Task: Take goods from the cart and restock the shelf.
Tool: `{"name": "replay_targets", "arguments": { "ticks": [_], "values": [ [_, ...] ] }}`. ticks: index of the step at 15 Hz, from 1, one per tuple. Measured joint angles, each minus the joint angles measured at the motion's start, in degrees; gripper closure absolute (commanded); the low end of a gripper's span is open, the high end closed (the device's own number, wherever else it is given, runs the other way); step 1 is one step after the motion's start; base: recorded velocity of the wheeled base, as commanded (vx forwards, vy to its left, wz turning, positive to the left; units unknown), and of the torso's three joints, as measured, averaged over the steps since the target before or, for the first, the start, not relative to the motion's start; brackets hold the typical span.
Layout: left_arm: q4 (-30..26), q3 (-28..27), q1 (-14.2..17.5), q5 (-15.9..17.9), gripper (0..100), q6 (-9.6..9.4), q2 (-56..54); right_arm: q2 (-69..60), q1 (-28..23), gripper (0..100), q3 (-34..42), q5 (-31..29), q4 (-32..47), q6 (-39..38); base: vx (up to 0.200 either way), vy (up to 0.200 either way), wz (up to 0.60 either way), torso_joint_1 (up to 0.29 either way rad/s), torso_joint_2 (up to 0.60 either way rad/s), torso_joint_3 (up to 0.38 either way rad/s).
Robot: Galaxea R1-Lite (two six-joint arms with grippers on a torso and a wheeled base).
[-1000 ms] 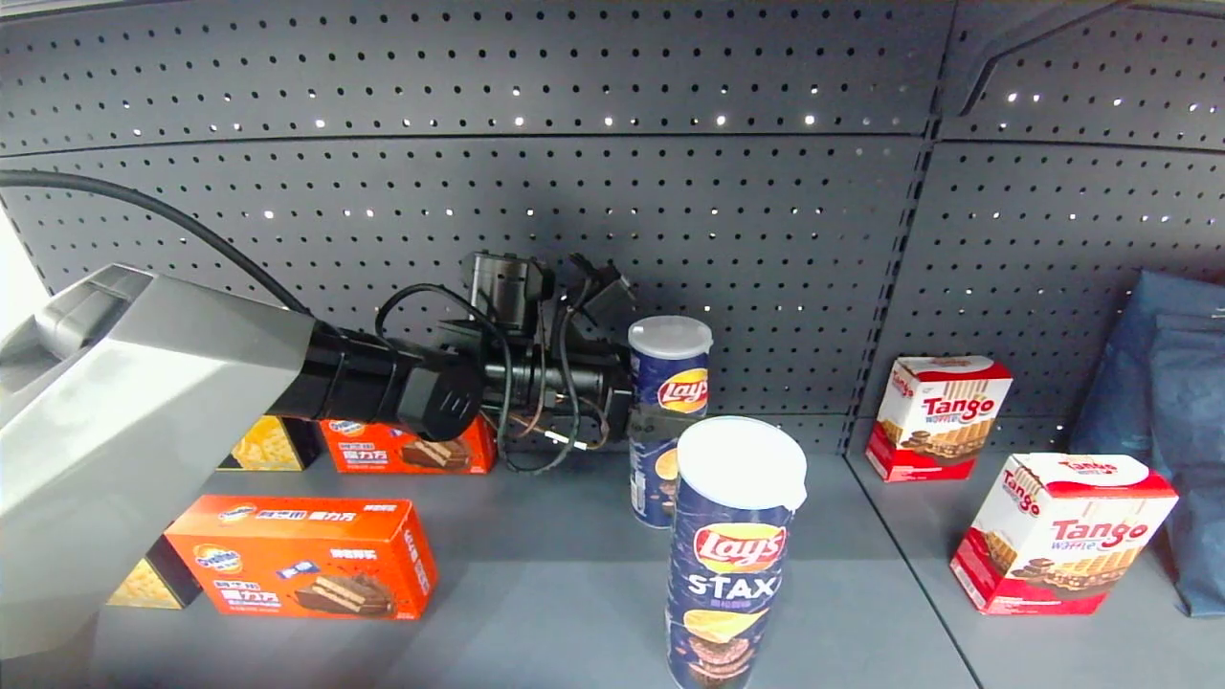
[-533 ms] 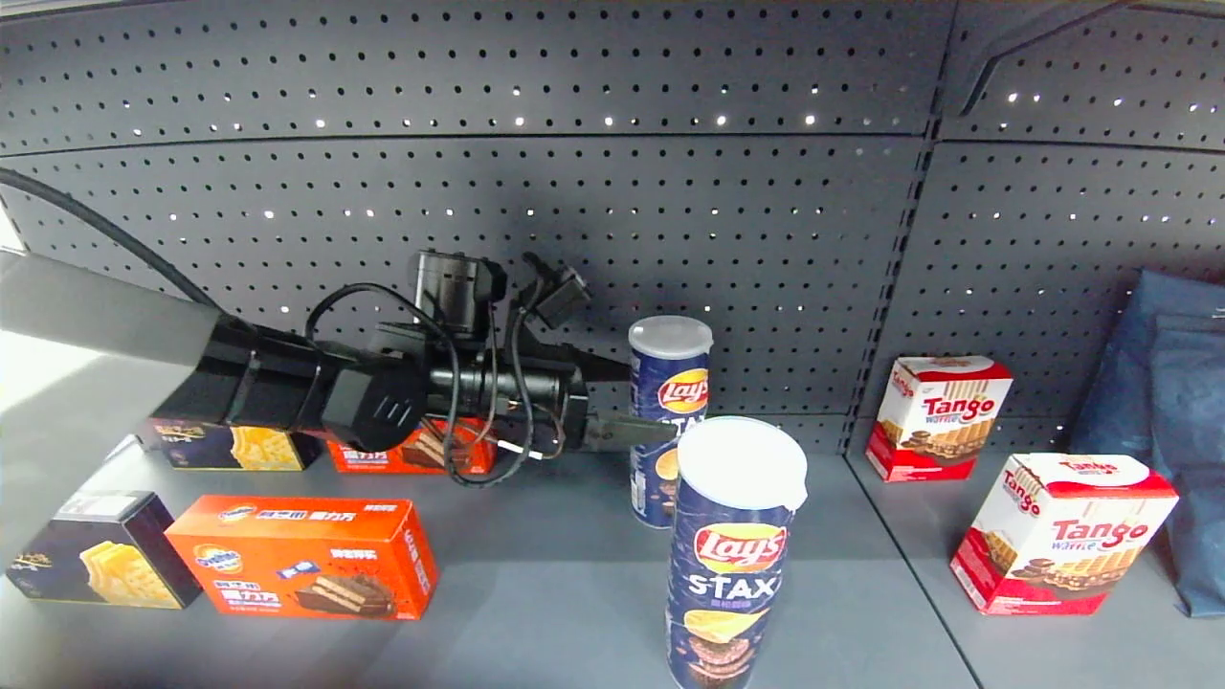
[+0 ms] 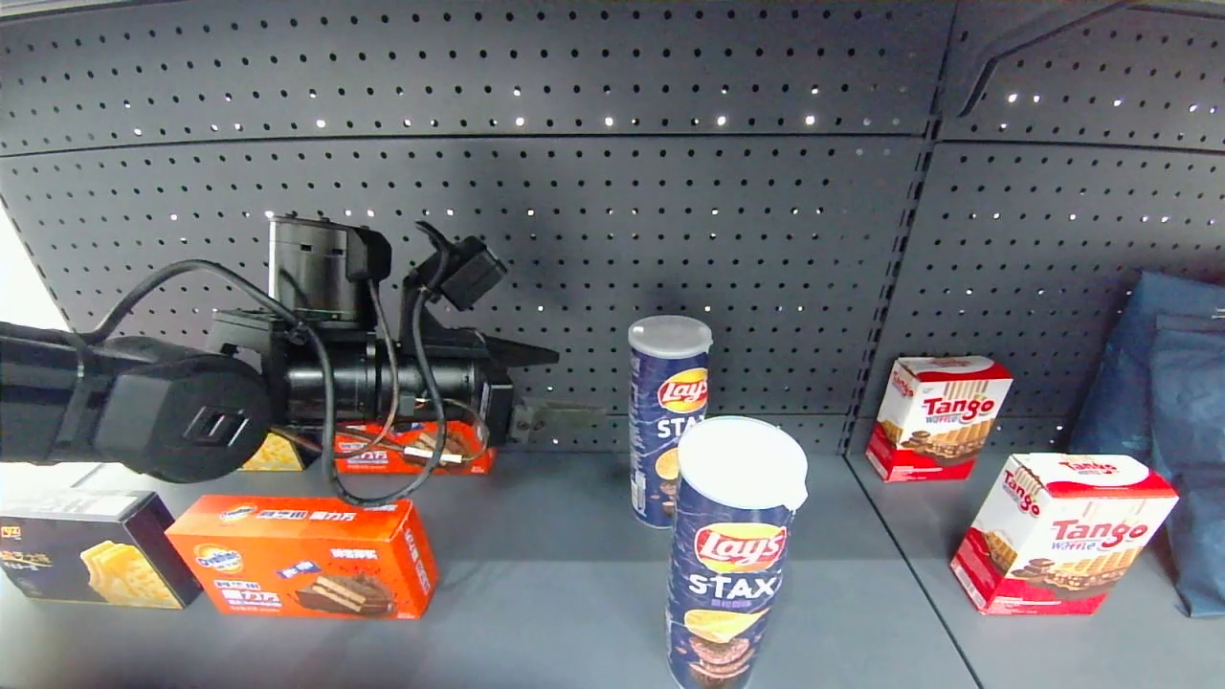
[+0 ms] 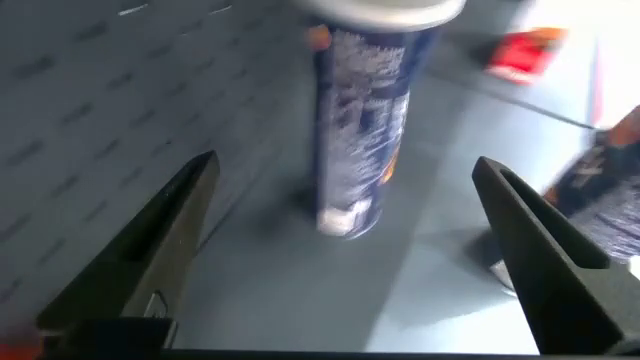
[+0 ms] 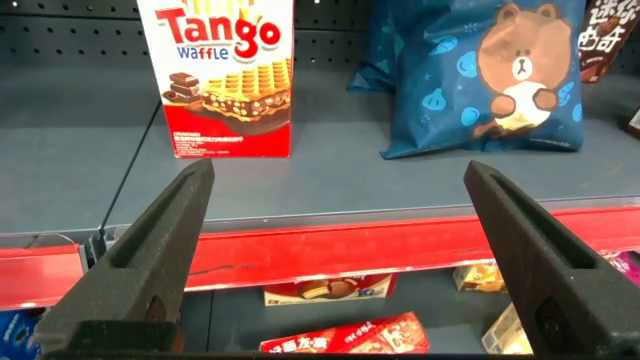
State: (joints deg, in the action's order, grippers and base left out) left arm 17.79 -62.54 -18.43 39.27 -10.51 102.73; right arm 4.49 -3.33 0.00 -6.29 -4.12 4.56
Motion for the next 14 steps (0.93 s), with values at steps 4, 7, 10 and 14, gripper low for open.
{"name": "replay_targets", "arguments": {
  "ticks": [4,7,10,14],
  "values": [
    [-10.57,2.45,-3.1,-13.28,0,-0.51,-7.01,0.0,0.0,0,0.0,-0.52,0.05,0.04,0.0,0.0,0.0,0.0,0.0,0.0],
    [-11.09,3.64,-4.33,-16.47,0,-3.99,-9.0,0.0,0.0,0,-0.05,-0.93,0.46,0.37,0.0,0.0,0.0,0.0,0.0,0.0],
    [-11.22,3.74,-5.51,-19.04,0,-5.77,-8.11,0.0,0.0,0,-0.07,-0.95,0.49,0.8,0.0,0.0,0.0,0.0,0.0,0.0],
    [-11.23,2.26,-7.63,-19.13,0,-5.94,-4.91,0.0,-0.02,0,-0.11,-0.9,0.89,0.79,0.0,0.0,0.0,0.0,0.0,0.0]
  ]
}}
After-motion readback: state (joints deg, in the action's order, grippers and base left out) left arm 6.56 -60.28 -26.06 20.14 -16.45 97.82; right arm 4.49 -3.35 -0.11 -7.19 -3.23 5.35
